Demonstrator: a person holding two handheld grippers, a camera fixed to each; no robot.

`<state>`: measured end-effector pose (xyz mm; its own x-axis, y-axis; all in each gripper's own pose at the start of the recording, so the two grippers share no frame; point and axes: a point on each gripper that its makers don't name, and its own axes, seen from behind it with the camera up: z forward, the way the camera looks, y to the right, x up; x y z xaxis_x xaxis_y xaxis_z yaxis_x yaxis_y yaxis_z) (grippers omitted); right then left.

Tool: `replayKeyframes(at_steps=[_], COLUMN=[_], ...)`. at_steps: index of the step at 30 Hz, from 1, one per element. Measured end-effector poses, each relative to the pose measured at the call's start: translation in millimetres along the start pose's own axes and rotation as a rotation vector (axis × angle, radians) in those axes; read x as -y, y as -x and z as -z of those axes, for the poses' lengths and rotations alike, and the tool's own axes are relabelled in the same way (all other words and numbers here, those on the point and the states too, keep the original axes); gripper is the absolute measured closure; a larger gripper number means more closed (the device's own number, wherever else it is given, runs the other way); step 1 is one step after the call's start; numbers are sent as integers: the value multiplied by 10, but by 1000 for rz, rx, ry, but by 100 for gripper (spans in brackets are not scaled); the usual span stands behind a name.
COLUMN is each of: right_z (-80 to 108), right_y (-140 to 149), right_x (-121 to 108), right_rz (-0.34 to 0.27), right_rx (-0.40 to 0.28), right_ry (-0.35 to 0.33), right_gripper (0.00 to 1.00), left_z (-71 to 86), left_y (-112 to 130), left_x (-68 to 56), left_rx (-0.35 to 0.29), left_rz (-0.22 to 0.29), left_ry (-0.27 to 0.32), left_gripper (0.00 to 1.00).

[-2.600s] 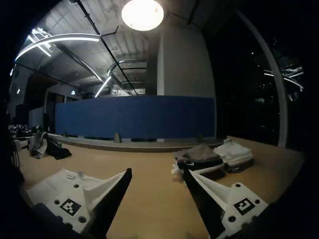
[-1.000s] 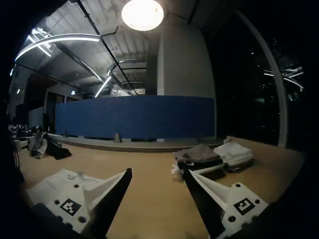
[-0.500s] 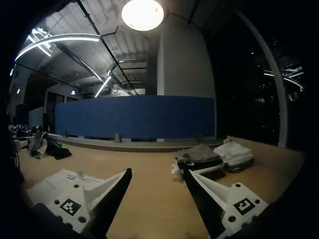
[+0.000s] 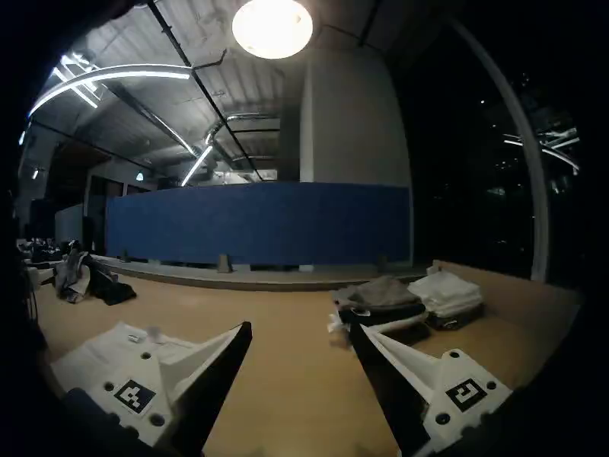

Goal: Fold towel

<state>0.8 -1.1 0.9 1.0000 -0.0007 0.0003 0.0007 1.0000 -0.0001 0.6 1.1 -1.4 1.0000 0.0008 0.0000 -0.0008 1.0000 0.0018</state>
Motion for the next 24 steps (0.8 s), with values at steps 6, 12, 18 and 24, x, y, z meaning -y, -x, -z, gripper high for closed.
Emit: replayKeyframes(at_steps=[6,12,18,24], right_z=[1,10,31,76], right_y=[-4,-5,-108,-545], right_x=[1,-19,-8,3], right_rz=[0,0,-19,-28], right_rx=[0,-2,2,-15], right_ry=[0,8,5,2], right_gripper=[0,0,0,0], left_z=[-19,-29,15,23], left_y=[3,-54,-269,-519], left_x=[21,83,40,77], left_rx=[0,-16,-53,-32], left_rz=[1,-1,-4,11], left_ry=[-10,-25,-12,-21], left_gripper=[4,4,4,4])
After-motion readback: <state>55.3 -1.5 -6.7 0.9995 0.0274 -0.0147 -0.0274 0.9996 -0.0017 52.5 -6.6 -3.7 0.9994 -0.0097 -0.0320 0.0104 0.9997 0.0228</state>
